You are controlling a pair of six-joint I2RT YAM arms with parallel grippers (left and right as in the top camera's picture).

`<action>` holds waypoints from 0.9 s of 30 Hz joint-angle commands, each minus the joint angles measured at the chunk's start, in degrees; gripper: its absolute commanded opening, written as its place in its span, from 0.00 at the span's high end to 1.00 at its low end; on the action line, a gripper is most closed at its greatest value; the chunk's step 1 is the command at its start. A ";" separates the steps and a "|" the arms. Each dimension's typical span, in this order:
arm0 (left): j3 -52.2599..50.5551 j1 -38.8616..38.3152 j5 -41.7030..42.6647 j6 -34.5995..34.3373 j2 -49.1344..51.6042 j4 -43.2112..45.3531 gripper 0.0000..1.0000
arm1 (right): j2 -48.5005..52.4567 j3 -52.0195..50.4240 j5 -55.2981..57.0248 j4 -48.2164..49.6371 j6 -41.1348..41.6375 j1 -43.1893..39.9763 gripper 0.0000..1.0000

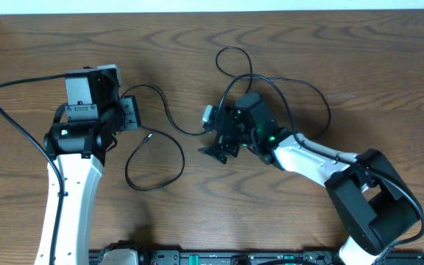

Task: Untangle cables

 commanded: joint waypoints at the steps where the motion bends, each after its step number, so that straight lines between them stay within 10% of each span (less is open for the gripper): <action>1: 0.04 -0.02 -1.01 -2.45 -0.04 -0.61 0.42 | 0.48 0.87 -0.33 1.57 0.79 2.14 0.01; 16: 0.04 -0.02 6.08 -4.35 -0.07 0.04 0.33 | 7.76 3.21 -0.35 3.13 6.56 2.64 0.01; 27: 0.04 -0.02 6.05 -4.31 -0.07 -0.28 0.33 | 14.62 16.85 -1.64 -17.35 7.80 2.64 0.01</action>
